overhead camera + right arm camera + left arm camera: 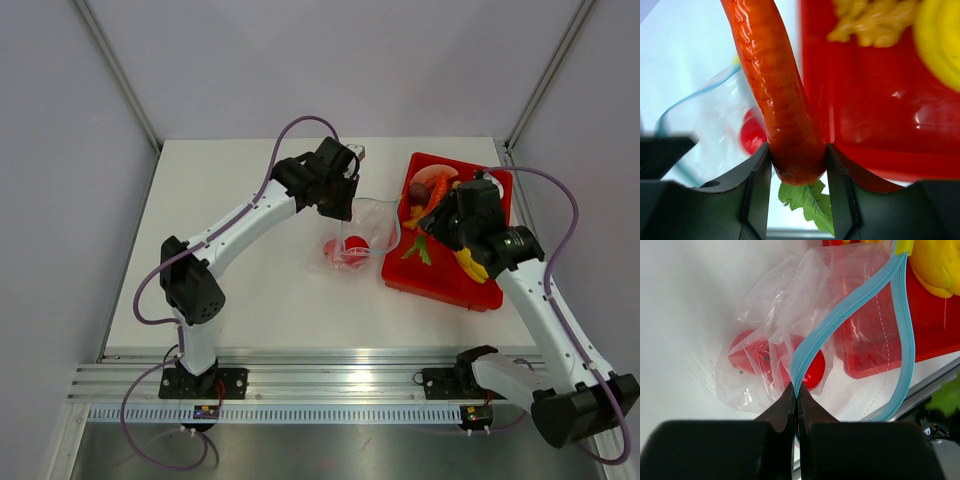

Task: Place the food in the zip-top bag and seal the zipper
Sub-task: Place the fake vegetable in the bin, then pick up the fake vegetable from the bin.

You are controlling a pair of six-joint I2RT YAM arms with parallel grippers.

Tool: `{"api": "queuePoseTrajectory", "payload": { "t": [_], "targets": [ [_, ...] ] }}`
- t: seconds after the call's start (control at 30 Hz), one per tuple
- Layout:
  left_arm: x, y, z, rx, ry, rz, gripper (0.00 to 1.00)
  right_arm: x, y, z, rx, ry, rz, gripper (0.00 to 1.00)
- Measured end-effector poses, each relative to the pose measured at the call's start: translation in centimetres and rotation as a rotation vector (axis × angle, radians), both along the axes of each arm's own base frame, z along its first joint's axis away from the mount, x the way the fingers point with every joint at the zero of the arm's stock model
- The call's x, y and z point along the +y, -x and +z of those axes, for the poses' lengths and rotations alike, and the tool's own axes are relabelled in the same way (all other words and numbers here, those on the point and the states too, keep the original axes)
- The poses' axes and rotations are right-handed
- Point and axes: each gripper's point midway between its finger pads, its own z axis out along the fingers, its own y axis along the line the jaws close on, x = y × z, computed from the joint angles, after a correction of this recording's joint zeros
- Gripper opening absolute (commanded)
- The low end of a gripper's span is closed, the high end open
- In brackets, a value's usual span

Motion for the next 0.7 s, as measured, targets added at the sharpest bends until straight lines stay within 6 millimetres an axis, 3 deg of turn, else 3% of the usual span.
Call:
{"api": "queuePoseTrajectory", "payload": {
  "t": [0.07,0.13,0.2,0.23,0.27,0.3,0.37,0.47,0.6,0.7],
  "targets": [
    [0.0,0.0,-0.2,0.001,-0.001,0.0,0.0,-2.0,-1.3,-1.9,0.044,0.021,-0.067,0.22],
    [0.1,0.0,-0.5,0.005,-0.006,0.001,0.0,-4.1,-1.9,-5.3,0.134,0.046,-0.133,0.23],
    [0.2,0.1,-0.9,0.012,-0.012,0.002,0.0,-4.8,-1.9,-8.2,0.214,0.057,-0.16,0.27],
    [0.3,0.1,-1.0,0.013,-0.013,0.003,0.0,-4.9,-2.0,-9.2,0.242,0.055,-0.168,0.33],
    [0.3,0.1,-1.1,0.015,-0.015,0.003,0.0,-4.9,-2.1,-10.4,0.27,0.046,-0.173,0.56],
    [0.4,0.1,-1.2,0.017,-0.017,0.004,0.0,-4.9,-2.3,-11.4,0.295,0.035,-0.183,0.7],
    [0.4,0.1,-1.3,0.019,-0.018,0.004,0.0,-4.9,-2.6,-12.8,0.329,0.016,-0.191,0.79],
    [0.5,0.1,-1.2,0.016,-0.016,0.006,0.0,-4.7,-3.4,-13.6,0.341,0.007,-0.184,0.8],
    [0.6,0.1,-0.6,0.007,-0.008,0.008,0.0,-5.2,-3.6,-13.3,0.324,0.049,-0.172,0.75],
    [0.7,0.1,-0.2,0.0,-0.001,0.008,0.0,-5.5,-3.6,-12.9,0.314,0.078,-0.148,0.64]
  ]
}}
